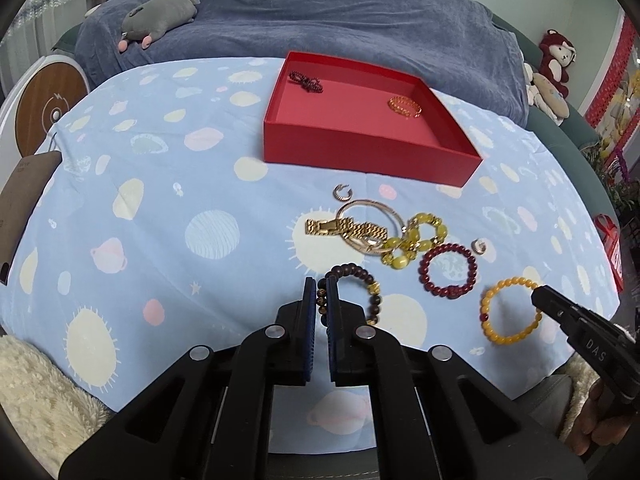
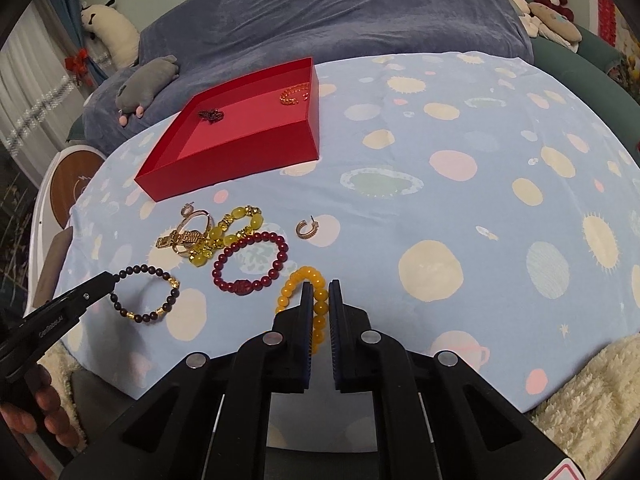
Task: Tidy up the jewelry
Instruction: 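Grasp the black-and-gold bead bracelet with the left tool while the right tool grasps the orange bead bracelet, then carry both bracelets into the red box and open both tools, then move both tools back toward the remaining jewelry, then grasp the dark red bead bracelet with the right tool while the left tool grasps the gold watch, then carry the watch and red bracelet into the red box and open both tools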
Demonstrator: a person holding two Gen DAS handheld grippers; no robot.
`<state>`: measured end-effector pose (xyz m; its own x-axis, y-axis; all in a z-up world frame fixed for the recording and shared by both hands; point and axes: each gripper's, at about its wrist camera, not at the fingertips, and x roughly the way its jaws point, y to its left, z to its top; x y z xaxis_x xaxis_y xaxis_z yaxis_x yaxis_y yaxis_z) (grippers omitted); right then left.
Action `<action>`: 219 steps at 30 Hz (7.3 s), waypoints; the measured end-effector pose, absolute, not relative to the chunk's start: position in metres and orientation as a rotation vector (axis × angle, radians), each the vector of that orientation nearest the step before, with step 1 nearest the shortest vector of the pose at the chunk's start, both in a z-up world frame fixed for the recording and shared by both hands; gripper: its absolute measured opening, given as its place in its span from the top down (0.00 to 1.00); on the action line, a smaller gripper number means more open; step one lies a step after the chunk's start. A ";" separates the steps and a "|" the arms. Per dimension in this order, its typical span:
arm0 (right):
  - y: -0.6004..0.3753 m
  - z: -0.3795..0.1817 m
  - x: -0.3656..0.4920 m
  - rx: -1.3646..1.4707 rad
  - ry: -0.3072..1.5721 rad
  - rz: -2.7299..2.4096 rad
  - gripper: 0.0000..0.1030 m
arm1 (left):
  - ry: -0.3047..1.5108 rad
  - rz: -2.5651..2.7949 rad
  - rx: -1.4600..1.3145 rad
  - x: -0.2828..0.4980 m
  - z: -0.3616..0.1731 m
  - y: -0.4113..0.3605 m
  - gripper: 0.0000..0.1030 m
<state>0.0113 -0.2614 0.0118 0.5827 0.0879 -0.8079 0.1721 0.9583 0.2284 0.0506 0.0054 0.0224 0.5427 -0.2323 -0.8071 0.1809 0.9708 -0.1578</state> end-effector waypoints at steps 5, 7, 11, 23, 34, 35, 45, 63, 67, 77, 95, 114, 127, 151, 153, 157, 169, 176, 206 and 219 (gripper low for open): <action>-0.261 0.021 0.010 0.307 0.937 -0.035 0.93 | 0.948 -0.267 -0.069 0.054 0.036 0.001 0.95; -0.260 0.026 0.011 0.309 0.928 -0.028 0.93 | 0.940 -0.275 -0.068 0.055 0.041 0.000 0.95; -0.260 0.037 0.017 0.314 0.909 -0.019 0.93 | 0.928 -0.293 -0.065 0.062 0.052 -0.003 0.95; -0.256 0.079 0.076 0.303 0.832 0.052 0.93 | 0.856 -0.332 -0.045 0.116 0.092 -0.015 0.95; -0.240 0.101 0.173 0.286 0.795 0.125 0.93 | 0.813 -0.355 -0.043 0.207 0.112 -0.043 0.95; -0.239 0.100 0.182 0.288 0.798 0.129 0.93 | 0.817 -0.358 -0.046 0.216 0.111 -0.045 0.95; -0.236 0.060 0.259 0.296 0.874 0.113 0.93 | 0.890 -0.322 -0.021 0.290 0.070 -0.058 0.95; -0.269 0.042 0.261 0.223 0.863 -0.002 0.75 | 0.910 -0.219 -0.059 0.300 0.043 -0.031 0.47; -0.273 0.053 0.230 0.231 0.849 0.007 0.75 | 0.890 -0.221 -0.052 0.280 0.054 -0.022 0.46; -0.266 0.058 0.155 0.270 0.875 0.015 0.74 | 0.877 -0.214 -0.043 0.213 0.071 -0.007 0.46; -0.238 0.019 0.066 0.307 0.980 0.001 0.74 | 0.959 -0.180 -0.055 0.125 0.040 0.014 0.46; -0.222 -0.017 0.075 0.253 1.046 -0.025 0.74 | 1.023 -0.163 -0.070 0.091 0.007 0.023 0.46; -0.220 -0.026 0.081 0.201 1.045 -0.032 0.83 | 1.042 -0.168 -0.079 0.094 0.000 0.018 0.46; -0.238 -0.027 0.052 0.317 1.069 -0.030 0.93 | 1.069 -0.217 -0.099 0.125 -0.015 -0.019 0.49; -0.240 -0.028 0.053 0.329 1.072 -0.028 0.93 | 1.081 -0.214 -0.102 0.129 -0.021 -0.021 0.55; -0.240 -0.028 0.054 0.337 1.072 -0.024 0.93 | 1.066 -0.207 -0.090 0.131 -0.024 -0.023 0.62; -0.242 -0.024 0.055 0.358 1.061 -0.027 0.93 | 1.049 -0.249 -0.106 0.129 -0.019 -0.020 0.86; -0.247 -0.005 0.047 0.369 1.017 -0.013 0.93 | 1.024 -0.275 -0.164 0.118 0.003 -0.013 0.87; -0.240 0.099 0.146 0.357 0.810 0.110 0.93 | 0.849 -0.374 -0.200 0.184 0.116 -0.018 0.87; -0.234 0.034 0.206 0.307 0.953 0.058 0.93 | 0.949 -0.318 -0.156 0.232 0.063 -0.026 0.87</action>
